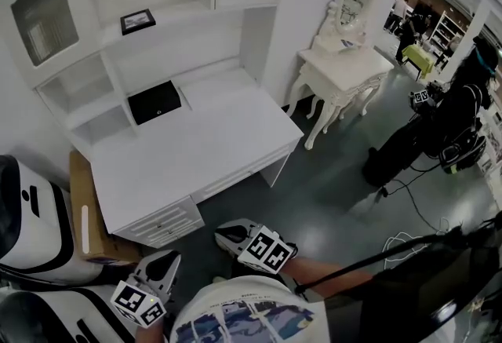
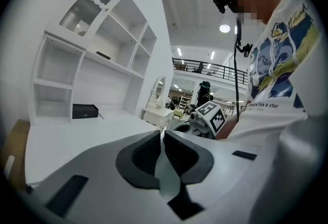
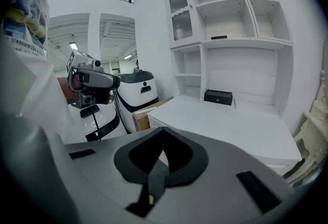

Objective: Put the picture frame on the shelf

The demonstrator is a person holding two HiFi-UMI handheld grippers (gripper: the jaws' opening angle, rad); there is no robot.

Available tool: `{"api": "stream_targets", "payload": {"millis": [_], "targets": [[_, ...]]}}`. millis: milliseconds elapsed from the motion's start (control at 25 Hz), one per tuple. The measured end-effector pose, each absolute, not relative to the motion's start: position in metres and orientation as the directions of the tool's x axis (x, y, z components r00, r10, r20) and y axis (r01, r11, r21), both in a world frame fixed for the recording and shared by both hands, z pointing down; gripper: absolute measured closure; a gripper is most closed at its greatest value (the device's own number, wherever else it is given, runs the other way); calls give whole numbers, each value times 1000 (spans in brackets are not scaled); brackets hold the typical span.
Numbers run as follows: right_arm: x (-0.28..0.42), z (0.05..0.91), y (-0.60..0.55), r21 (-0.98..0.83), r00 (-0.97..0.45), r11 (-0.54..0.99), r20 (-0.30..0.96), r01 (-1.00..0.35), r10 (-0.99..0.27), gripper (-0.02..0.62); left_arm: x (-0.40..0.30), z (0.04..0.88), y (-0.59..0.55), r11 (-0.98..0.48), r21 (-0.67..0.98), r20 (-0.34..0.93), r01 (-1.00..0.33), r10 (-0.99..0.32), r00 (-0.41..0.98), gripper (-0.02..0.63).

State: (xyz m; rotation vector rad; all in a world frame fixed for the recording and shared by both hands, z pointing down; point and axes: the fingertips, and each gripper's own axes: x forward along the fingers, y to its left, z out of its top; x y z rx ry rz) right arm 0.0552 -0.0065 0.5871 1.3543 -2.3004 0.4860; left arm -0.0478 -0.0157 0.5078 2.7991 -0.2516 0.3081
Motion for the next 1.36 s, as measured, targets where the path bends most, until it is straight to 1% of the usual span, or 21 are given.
{"api": "stream_targets", "payload": {"millis": [680, 960, 1360], "targets": [[52, 580, 5, -82, -455, 485, 510, -871, -730, 571, -45, 521, 3, -941, 268, 261, -206, -134, 956, 571], [72, 592, 16, -65, -420, 454, 513, -889, -749, 571, -32, 529, 12, -945, 271, 261, -182, -110, 959, 571], [108, 601, 1, -76, -411, 442, 532, -894, -740, 571, -12, 538, -4, -930, 302, 272, -209, -126, 954, 571]]}}
